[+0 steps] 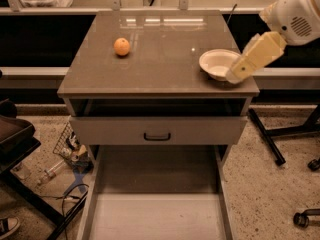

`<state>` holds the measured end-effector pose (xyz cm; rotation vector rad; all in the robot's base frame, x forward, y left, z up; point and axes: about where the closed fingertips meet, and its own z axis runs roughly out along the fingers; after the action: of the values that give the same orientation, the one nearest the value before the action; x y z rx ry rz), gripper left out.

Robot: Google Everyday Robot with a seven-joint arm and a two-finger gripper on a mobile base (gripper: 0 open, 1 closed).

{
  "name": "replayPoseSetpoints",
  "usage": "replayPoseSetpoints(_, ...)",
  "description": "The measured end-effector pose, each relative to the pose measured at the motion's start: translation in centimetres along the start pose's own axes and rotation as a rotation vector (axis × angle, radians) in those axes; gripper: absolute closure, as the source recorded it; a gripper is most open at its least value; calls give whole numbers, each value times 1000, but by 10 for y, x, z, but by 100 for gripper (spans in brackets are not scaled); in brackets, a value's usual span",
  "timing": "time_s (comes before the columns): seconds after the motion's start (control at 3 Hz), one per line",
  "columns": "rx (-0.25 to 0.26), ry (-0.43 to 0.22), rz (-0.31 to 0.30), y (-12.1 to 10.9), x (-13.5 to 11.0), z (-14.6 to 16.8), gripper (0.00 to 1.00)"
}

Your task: Place orange into middle drawer

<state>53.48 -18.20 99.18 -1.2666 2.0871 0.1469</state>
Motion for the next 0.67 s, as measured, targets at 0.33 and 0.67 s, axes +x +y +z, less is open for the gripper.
replayPoseSetpoints(0.33,27,-202,37,-28,-44,35,0)
replayPoseSetpoints(0.67,97,-257,47,-46,-61,36,0)
